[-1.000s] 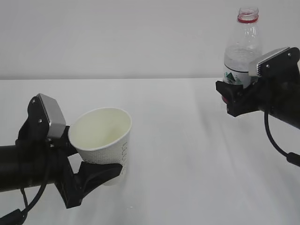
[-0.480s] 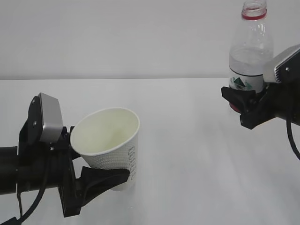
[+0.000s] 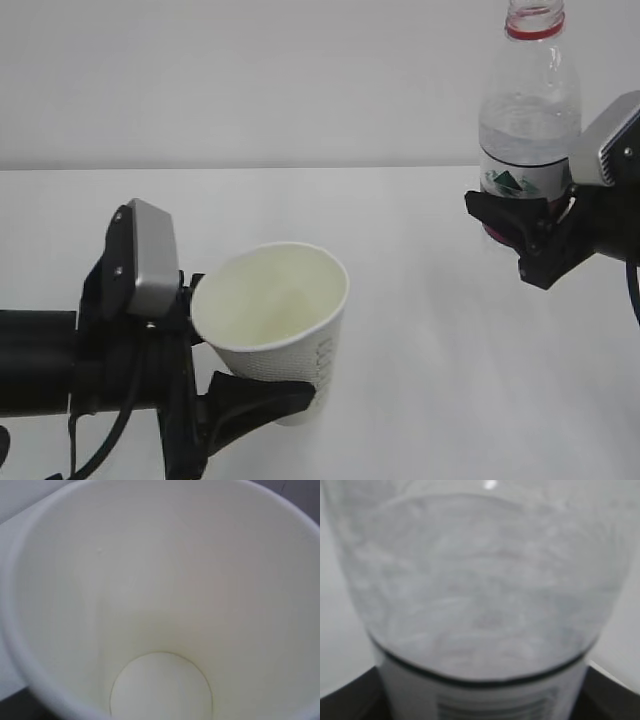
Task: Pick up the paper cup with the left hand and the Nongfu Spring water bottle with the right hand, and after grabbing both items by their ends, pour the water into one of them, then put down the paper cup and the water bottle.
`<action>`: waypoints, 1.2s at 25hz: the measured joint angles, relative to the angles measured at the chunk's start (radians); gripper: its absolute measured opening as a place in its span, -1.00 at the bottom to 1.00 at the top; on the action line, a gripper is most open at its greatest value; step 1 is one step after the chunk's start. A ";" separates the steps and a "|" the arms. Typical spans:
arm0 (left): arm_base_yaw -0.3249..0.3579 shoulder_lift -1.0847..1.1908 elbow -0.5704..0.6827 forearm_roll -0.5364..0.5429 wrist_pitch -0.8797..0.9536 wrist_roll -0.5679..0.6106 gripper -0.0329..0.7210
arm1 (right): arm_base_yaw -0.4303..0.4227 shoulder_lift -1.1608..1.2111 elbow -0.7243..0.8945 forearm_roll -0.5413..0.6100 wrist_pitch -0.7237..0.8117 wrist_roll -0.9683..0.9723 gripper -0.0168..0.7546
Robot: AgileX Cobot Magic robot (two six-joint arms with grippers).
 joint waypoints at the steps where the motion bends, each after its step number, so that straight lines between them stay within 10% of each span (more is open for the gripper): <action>1: -0.019 0.000 -0.013 0.000 0.010 0.000 0.54 | 0.000 0.000 0.000 -0.007 0.000 0.005 0.38; 30: -0.170 0.120 -0.207 -0.006 0.043 -0.014 0.53 | 0.118 -0.004 -0.014 -0.145 0.018 -0.057 0.38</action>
